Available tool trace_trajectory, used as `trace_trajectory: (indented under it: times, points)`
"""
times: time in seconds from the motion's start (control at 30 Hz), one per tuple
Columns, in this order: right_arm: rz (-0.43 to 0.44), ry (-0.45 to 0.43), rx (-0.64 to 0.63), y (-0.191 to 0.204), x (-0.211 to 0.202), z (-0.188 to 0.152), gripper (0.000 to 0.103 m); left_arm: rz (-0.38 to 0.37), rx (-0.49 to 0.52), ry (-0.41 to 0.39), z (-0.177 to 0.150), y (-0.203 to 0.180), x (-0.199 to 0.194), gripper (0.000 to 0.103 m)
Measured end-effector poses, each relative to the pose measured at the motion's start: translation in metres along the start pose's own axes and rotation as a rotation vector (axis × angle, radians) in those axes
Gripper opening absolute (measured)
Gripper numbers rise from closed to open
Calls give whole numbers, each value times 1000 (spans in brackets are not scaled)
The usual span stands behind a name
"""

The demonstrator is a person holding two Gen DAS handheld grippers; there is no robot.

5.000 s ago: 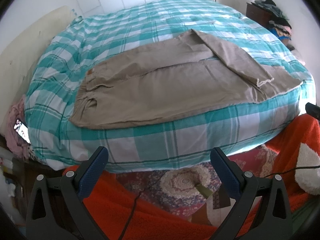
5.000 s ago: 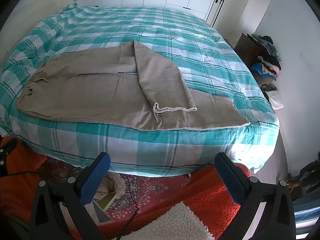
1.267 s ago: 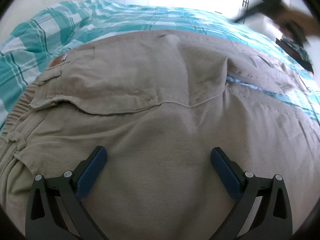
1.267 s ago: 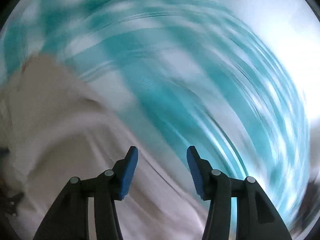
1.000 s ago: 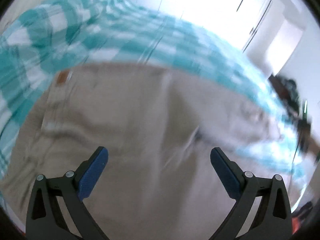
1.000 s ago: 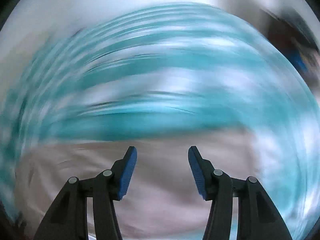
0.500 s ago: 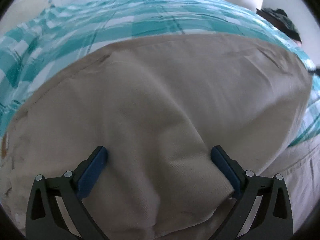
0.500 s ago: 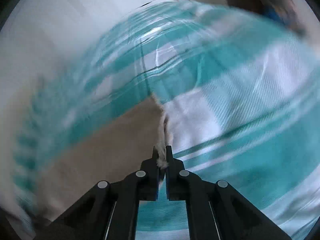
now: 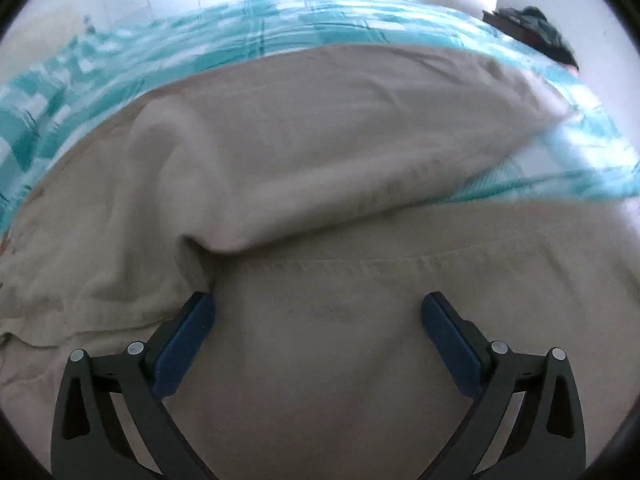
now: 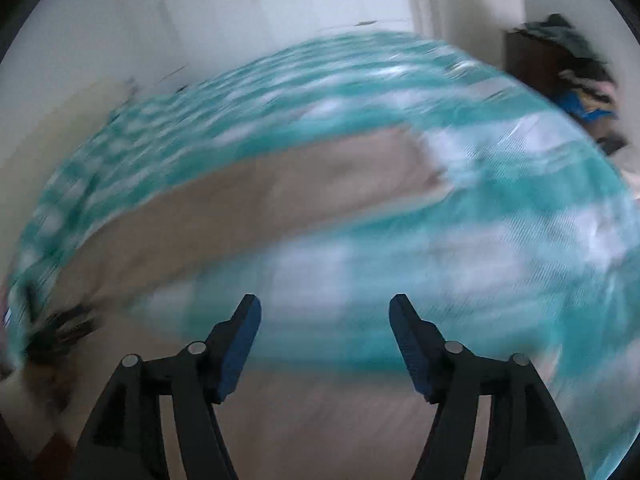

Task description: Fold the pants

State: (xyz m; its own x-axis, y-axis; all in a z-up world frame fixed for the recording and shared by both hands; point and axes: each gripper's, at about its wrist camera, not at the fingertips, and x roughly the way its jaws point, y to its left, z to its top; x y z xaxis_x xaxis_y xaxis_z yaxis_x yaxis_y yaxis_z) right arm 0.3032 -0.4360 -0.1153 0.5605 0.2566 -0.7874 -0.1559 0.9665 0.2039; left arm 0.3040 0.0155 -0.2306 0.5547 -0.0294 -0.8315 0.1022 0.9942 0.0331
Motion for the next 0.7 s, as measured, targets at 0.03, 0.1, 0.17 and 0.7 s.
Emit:
trace_trajectory:
  times: [0.03,0.1,0.17,0.7]
  points:
    - [2,22,-11,11,1,-16,72,-10,-10,-6,-1,2,-1,103]
    - [-38,117,-54,26,10,-60,71,-43,-36,8,1,8,-1,103]
    - [-190,153,-92,18,14,-100,70,-63,-51,10,1,10,0,103]
    - [-398,-28,97,-56,7,-101,81,-60,-49,20,10,11,7,103]
